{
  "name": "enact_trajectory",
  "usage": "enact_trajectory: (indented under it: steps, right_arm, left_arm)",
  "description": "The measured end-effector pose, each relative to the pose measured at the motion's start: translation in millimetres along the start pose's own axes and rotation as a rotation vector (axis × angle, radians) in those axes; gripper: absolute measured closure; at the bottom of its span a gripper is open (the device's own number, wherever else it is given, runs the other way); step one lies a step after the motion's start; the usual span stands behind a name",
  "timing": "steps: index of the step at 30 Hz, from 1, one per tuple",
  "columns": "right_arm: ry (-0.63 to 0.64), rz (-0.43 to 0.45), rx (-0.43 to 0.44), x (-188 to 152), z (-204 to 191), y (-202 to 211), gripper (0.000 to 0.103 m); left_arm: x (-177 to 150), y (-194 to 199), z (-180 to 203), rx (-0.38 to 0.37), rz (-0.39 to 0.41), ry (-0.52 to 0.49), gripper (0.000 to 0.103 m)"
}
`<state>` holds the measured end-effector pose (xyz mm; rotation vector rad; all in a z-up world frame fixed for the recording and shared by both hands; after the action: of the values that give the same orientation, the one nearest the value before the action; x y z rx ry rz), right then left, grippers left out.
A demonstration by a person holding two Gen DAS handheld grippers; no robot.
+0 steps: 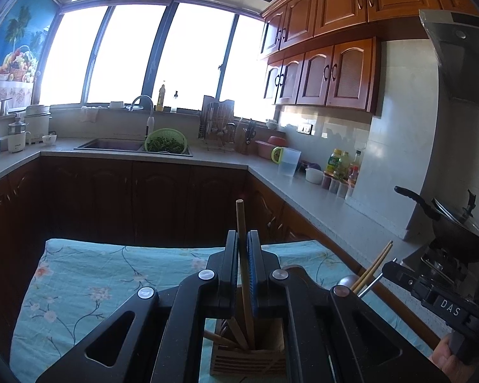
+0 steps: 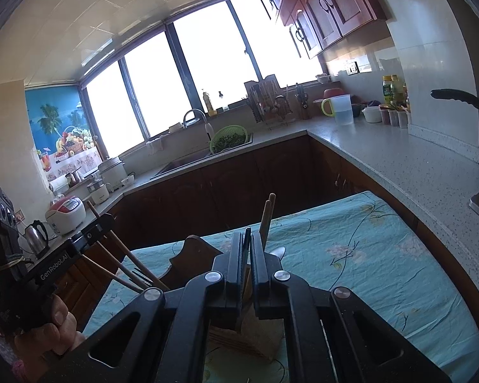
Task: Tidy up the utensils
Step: 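Open both tools to release the chopsticks into the holder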
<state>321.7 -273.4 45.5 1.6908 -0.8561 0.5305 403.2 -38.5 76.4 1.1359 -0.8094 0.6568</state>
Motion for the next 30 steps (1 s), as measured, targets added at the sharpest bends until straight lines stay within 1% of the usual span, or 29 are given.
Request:
enact_trajectory:
  steps: [9,10,11,13,15,16,17,19,21,22,23,24,25,27,29,30]
  right_arm:
    - [-0.008,0.000,-0.002,-3,1,1,0.099]
    - [-0.010,0.000,-0.002,-3,1,1,0.098]
    - [-0.011,0.000,-0.001,-4,1,2,0.094]
    - [-0.018,0.005,0.006,-4,1,5,0.093]
    - [-0.030,0.011,0.012,-4,2,11,0.090]
    - [-0.036,0.018,0.013,-4,3,15,0.083]
    - [-0.042,0.028,0.016,-4,3,20,0.067]
    - [-0.050,0.052,0.026,-6,5,32,0.054]
    - [-0.057,0.072,0.036,-10,6,43,0.047]
    - [-0.059,0.079,0.043,-14,7,48,0.037]
    - [-0.062,0.085,0.047,-17,7,52,0.028]
    - [-0.064,0.094,0.048,-22,8,57,0.024]
    - [-0.068,0.099,0.047,-26,10,61,0.019]
    - [-0.079,0.102,0.048,-38,13,68,0.016]
    - [-0.091,0.094,0.049,-53,16,72,0.012]
    - [-0.094,0.085,0.046,-60,18,73,0.012]
  left_arm:
    - [-3,3,3,0.016,-0.001,0.002,0.098]
    - [-3,2,4,0.018,-0.004,0.004,0.098]
    - [-3,3,5,0.017,-0.008,0.007,0.098]
    - [-1,8,5,0.009,-0.007,0.016,0.094]
    - [0,18,4,0.008,0.015,0.023,0.079]
    - [1,24,4,0.007,0.028,0.027,0.077]
    - [-1,31,5,0.003,0.040,0.030,0.073]
    - [-2,43,4,0.000,0.056,0.041,0.065]
    - [-11,56,0,0.011,0.071,0.062,0.048]
    - [-17,63,-2,0.016,0.074,0.074,0.044]
    - [-22,69,-6,0.022,0.075,0.088,0.036]
    - [-29,75,-8,0.026,0.076,0.103,0.031]
    - [-37,81,-11,0.028,0.076,0.117,0.029]
    - [-54,91,-17,0.033,0.064,0.145,0.025]
    - [-73,99,-20,0.038,0.039,0.165,0.025]
    - [-83,102,-22,0.044,0.025,0.176,0.025]
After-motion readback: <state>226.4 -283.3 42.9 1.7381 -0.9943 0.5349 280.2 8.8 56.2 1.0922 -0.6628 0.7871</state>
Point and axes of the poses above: each gripper's, at about its wrist camera, not at the fingertips, and y roughly against the way its jaws point, z to its right, x to its top, the point moved 6 cm from there along -y, roughly the way its jaws point, and after that the axes turned 14 degrees about -z, right-handed, at the moved point
